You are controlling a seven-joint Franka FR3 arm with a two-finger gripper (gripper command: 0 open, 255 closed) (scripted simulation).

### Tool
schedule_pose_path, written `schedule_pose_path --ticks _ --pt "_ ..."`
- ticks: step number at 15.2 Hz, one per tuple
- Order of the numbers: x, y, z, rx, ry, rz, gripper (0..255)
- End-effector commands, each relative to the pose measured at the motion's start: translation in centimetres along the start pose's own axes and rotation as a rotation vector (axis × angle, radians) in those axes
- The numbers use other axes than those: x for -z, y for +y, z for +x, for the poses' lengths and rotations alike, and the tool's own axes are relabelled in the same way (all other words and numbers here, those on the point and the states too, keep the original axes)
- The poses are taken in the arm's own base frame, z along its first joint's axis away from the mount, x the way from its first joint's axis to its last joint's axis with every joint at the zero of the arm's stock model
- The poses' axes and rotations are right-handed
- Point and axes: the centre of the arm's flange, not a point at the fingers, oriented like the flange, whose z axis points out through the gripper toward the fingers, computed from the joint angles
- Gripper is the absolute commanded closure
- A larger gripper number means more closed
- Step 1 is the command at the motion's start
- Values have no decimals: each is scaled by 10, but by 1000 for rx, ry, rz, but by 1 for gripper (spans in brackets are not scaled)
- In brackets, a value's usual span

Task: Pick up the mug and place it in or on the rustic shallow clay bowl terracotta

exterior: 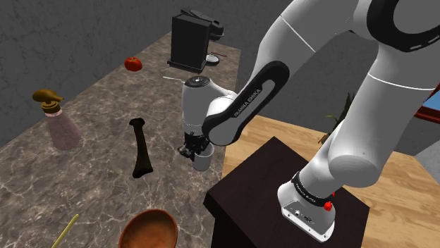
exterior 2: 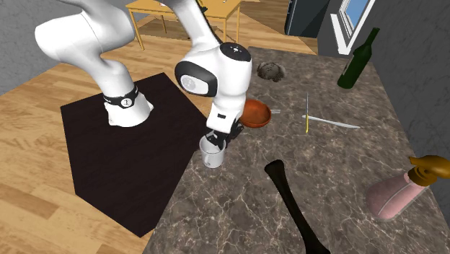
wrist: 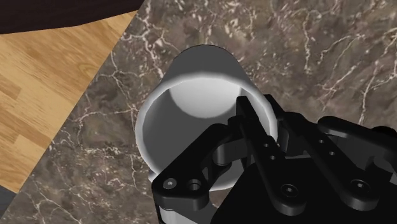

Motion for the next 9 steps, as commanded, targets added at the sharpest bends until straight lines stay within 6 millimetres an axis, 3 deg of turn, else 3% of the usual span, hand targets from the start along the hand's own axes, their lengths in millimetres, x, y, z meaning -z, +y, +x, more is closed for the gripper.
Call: schedule_pose_path --ticks 1,9 --pt "10 1 0 0 0 0 255" --pt "52 4 -2 0 0 0 255"
